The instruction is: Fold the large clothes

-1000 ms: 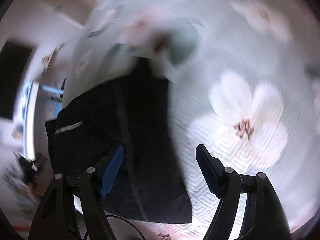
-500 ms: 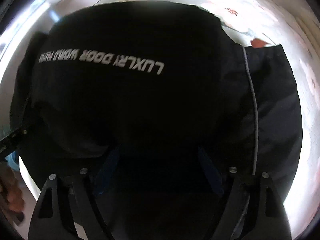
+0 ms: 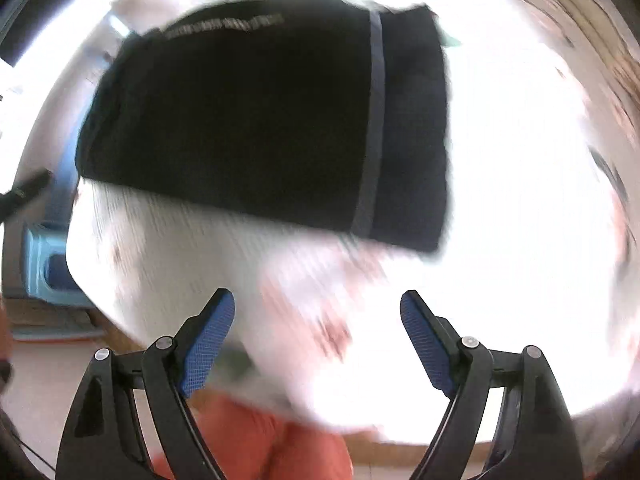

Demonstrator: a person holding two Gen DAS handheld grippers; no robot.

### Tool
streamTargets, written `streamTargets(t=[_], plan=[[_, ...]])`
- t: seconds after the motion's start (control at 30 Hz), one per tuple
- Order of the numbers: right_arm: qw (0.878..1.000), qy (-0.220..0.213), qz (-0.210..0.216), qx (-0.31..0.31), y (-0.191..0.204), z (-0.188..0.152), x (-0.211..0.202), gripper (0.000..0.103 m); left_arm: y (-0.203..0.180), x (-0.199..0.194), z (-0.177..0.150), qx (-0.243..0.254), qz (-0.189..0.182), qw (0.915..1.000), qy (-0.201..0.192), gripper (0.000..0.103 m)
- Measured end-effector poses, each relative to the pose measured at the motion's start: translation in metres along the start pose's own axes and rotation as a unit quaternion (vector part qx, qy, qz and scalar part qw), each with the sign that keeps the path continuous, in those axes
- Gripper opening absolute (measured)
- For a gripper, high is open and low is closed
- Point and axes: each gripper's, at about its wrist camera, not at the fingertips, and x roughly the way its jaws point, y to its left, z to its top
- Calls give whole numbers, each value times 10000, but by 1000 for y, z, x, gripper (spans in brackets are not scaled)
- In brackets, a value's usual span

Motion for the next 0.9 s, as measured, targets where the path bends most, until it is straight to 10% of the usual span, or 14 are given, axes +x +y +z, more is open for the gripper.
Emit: streamTargets(t=[0.13, 0.57, 0.9], plan=[[9994, 57, 10, 343, -29, -37, -40, 86, -36, -58, -13, -45, 125, 9993, -359, 73], [9809, -1909, -302, 238, 33, -32, -285, 92, -147, -240, 18, 505, 721, 9829, -1615, 80], [9688, -2426, -467, 209, 81, -21, -344, 94, -146, -291, 37, 612, 911, 9793, -1699, 81]])
